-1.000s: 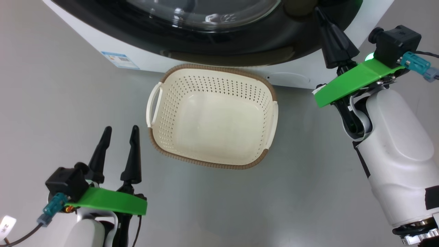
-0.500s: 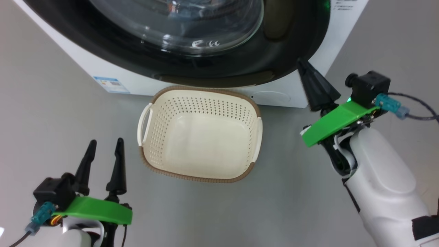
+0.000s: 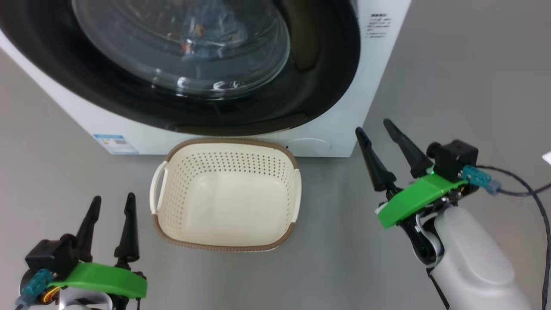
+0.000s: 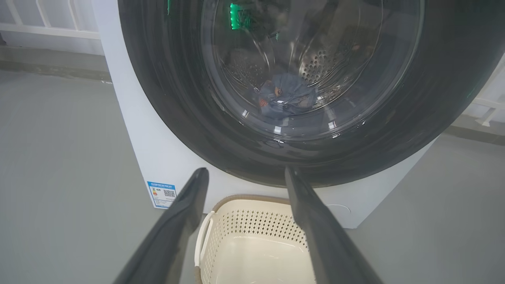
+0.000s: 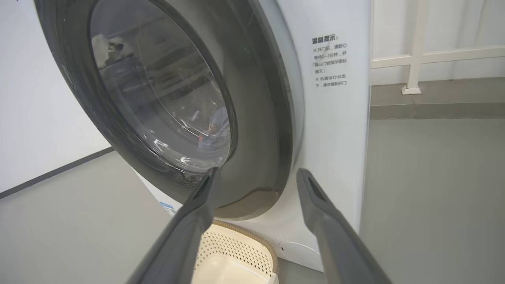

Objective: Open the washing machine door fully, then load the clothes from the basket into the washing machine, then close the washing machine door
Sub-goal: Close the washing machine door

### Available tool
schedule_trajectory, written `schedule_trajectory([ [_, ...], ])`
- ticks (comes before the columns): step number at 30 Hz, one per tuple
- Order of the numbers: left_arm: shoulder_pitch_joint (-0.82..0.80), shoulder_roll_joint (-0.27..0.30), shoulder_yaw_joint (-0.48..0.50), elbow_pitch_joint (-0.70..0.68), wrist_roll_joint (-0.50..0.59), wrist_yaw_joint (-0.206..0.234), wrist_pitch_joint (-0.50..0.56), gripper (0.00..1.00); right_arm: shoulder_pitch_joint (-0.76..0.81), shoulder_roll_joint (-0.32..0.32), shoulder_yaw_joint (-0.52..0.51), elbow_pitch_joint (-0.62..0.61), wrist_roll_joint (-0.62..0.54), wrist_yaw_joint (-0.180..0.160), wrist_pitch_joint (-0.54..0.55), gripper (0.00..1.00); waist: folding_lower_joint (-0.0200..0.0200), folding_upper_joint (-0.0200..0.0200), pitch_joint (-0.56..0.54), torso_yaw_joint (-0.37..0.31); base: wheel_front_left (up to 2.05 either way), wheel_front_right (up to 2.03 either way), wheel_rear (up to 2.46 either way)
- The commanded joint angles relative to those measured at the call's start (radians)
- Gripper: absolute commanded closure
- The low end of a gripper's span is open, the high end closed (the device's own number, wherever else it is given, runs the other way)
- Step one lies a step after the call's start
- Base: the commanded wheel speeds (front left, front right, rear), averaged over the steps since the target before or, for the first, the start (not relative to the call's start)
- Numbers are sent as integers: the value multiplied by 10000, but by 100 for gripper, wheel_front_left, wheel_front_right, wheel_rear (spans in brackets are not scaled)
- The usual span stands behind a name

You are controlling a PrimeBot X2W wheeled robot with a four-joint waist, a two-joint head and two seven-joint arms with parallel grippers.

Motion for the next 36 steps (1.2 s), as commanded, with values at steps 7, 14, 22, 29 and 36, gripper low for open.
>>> schedule_trajectory([
  [7,157,498,441,-81,-19,-16,-63,0,1065,74,-166,-425,109,-15,-48,0,0,0,-638,-678,0,0,0],
  [14,538,623,618,-31,-132,-16,-63,0,2000,-28,-436,-606,130,-15,-48,0,0,0,-1022,-1201,0,0,0],
  [22,875,669,840,-31,-84,-16,-63,0,2714,-305,-757,-734,91,-15,-48,0,0,0,-1250,-1605,0,0,0],
  [29,1139,673,819,-27,33,-16,-63,0,3266,-494,-1080,-742,5,-15,-48,0,0,0,-1487,-1745,0,0,0],
  [36,1522,677,933,-34,140,-16,-63,0,3784,-590,-1318,-794,-74,-15,-48,0,0,0,-1722,-1880,0,0,0],
])
